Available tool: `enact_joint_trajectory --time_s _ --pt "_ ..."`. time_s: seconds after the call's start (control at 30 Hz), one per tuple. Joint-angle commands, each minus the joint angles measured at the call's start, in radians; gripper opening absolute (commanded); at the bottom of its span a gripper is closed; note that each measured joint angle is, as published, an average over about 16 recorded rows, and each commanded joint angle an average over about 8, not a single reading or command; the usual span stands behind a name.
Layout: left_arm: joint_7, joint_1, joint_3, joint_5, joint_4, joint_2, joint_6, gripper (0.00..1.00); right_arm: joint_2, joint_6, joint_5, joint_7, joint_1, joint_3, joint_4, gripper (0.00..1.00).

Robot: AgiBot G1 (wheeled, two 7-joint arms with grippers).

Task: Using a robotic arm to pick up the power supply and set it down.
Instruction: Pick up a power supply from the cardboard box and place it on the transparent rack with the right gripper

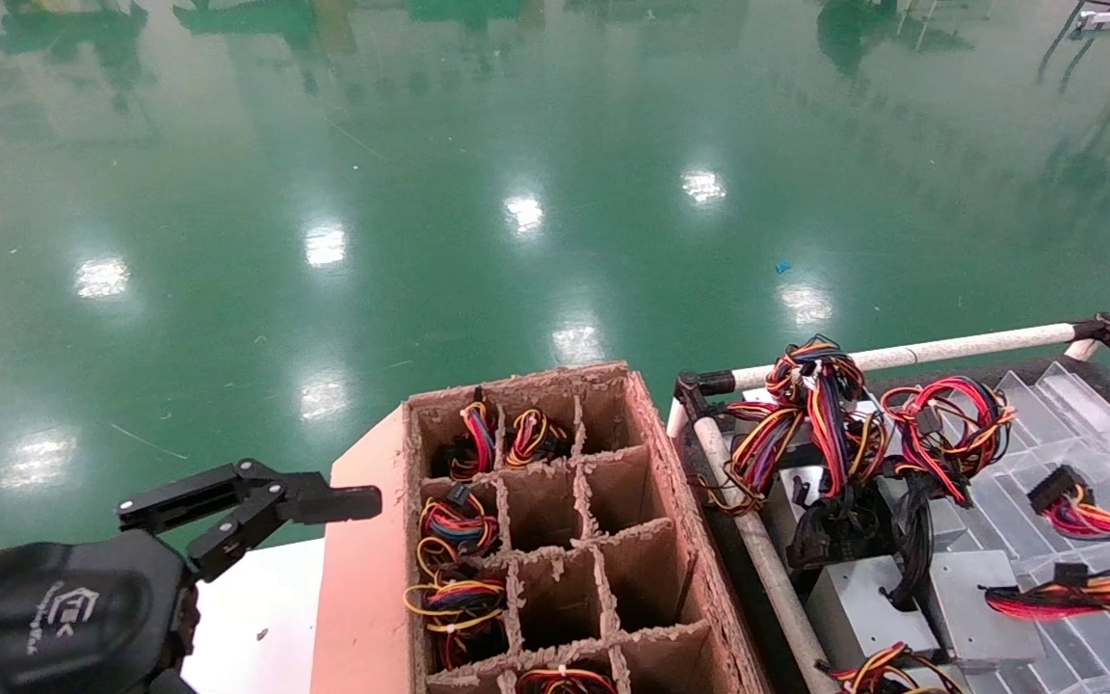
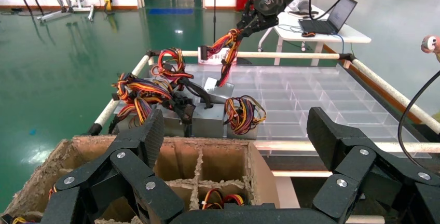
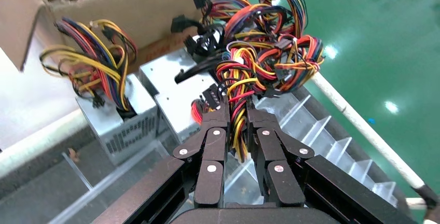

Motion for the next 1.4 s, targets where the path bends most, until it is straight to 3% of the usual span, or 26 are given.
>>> enact_joint_trajectory --time_s 0.03,0.33,0.67,0.73,0.97,1.0,1.4 --pt "0.0 0.0 0.0 0.0 0.0 0.0 0.0 1.0 0.004 0.001 -0.01 -0.015 0.008 -0.002 -0.002 0.0" --pt "0.0 0.0 0.0 0.0 0.0 0.0 0.0 1.0 -0.003 0.001 -0.041 -0.043 0.034 -0.013 -0.036 0.0" --pt "0.0 0.0 0.0 0.0 0.0 0.0 0.0 1.0 -0.091 0.002 -0.07 -0.034 0.079 -0.031 -0.047 0.01" --pt "0.0 0.0 0.0 0.0 0.0 0.0 0.0 1.0 -0.109 0.001 -0.078 -0.03 0.089 -0.037 -0.051 0.13" --pt "0.0 0.0 0.0 -0.001 0.0 0.0 0.0 1.0 -0.143 -0.004 -0.095 -0.019 0.114 -0.056 -0.056 0.96" --pt "0.0 0.0 0.0 -0.001 0.0 0.0 0.0 1.0 -0.145 -0.004 -0.096 -0.018 0.115 -0.057 -0.057 1.0" --pt "0.0 0.0 0.0 -0.001 0.0 0.0 -0.001 1.0 -0.142 -0.004 -0.098 -0.019 0.114 -0.057 -0.056 1.0"
